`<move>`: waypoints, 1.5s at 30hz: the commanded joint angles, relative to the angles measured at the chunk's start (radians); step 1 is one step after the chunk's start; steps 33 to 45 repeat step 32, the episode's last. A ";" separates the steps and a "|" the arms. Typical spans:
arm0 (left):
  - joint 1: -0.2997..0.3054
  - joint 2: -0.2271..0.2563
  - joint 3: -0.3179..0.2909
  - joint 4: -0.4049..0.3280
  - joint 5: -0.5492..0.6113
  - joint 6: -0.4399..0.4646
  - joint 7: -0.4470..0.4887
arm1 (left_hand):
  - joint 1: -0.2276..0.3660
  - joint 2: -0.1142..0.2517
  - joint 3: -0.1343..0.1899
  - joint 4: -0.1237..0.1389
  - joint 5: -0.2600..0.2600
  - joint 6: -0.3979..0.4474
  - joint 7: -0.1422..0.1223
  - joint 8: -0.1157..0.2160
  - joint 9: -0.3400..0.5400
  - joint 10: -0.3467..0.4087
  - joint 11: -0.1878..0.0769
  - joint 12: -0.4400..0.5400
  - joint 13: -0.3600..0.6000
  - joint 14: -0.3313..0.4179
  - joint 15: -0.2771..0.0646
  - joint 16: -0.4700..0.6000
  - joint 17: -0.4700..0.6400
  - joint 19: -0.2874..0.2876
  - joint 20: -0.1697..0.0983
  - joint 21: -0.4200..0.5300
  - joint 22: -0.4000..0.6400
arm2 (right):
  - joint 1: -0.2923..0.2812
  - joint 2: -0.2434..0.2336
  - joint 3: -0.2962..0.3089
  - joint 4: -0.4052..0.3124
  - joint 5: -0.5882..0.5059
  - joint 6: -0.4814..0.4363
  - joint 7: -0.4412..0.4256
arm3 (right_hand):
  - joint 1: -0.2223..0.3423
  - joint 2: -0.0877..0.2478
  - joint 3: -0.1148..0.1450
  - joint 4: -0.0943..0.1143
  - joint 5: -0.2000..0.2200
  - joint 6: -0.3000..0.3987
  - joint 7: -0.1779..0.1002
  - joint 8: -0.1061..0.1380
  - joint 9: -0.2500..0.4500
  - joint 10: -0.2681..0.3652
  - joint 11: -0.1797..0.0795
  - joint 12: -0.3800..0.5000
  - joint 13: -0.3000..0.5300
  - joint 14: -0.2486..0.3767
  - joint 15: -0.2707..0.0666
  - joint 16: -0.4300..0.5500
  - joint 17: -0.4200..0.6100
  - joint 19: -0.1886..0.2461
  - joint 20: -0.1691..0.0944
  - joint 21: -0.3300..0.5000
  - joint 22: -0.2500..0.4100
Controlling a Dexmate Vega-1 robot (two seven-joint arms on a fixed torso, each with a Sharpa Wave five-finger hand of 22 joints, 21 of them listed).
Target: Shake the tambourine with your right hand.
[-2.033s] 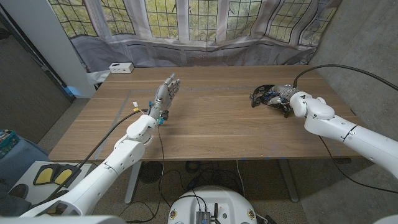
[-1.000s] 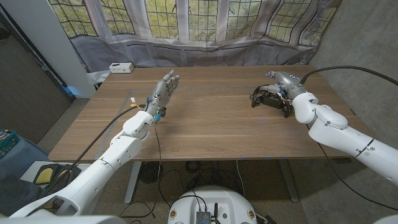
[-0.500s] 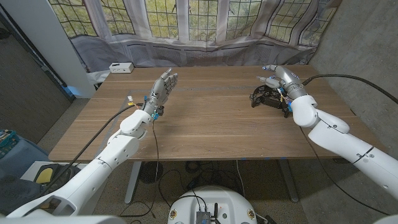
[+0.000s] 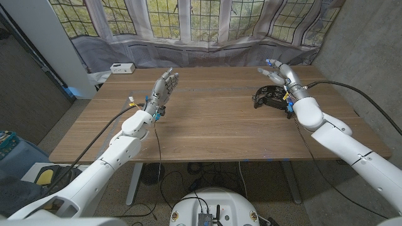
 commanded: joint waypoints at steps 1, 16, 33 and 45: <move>-0.004 -0.008 0.005 0.017 -0.007 -0.010 -0.015 | 0.000 0.002 0.006 -0.001 -0.002 0.006 0.000 -0.002 0.003 0.000 0.000 0.002 0.004 0.000 0.009 -0.001 0.005 -0.006 -0.003 0.003 0.005 | 0.030 0.058 0.019 0.122 0.229 0.191 0.130 | -0.028 -0.003 -0.015 -0.001 0.000 -0.013 0.003 0.006 -0.001 -0.045 0.007 -0.006 0.000 -0.060 0.008 -0.008 -0.007 -0.073 -0.002 -0.012 -0.001; 0.003 -0.012 0.002 0.013 -0.012 -0.019 -0.016 | 0.000 0.002 0.006 -0.001 -0.002 0.000 -0.001 -0.005 0.003 -0.005 0.000 -0.001 0.004 -0.001 0.008 -0.001 0.005 -0.007 -0.003 0.002 0.005 | 0.072 0.128 0.015 0.266 0.518 0.280 0.329 | -0.121 -0.029 -0.060 0.014 0.000 -0.135 0.005 -0.006 -0.005 -0.161 0.012 -0.006 -0.006 -0.191 0.008 -0.006 -0.034 -0.185 -0.022 -0.005 -0.001; -0.003 -0.019 0.008 0.034 -0.022 -0.020 -0.037 | 0.001 0.001 0.007 -0.001 -0.002 -0.004 -0.002 -0.005 0.003 -0.003 0.002 0.000 0.004 -0.002 0.008 -0.001 0.005 -0.009 -0.001 0.002 0.005 | 0.060 0.113 0.006 0.254 0.553 0.245 0.311 | -0.143 -0.030 -0.069 0.020 0.001 -0.144 0.011 -0.001 -0.006 -0.168 0.015 0.000 -0.008 -0.199 0.012 0.000 -0.040 -0.194 -0.023 -0.001 -0.001; -0.003 -0.019 0.008 0.034 -0.022 -0.020 -0.037 | 0.001 0.001 0.007 -0.001 -0.002 -0.004 -0.002 -0.005 0.003 -0.003 0.002 0.000 0.004 -0.002 0.008 -0.001 0.005 -0.009 -0.001 0.002 0.005 | 0.060 0.113 0.006 0.254 0.553 0.245 0.311 | -0.143 -0.030 -0.069 0.020 0.001 -0.144 0.011 -0.001 -0.006 -0.168 0.015 0.000 -0.008 -0.199 0.012 0.000 -0.040 -0.194 -0.023 -0.001 -0.001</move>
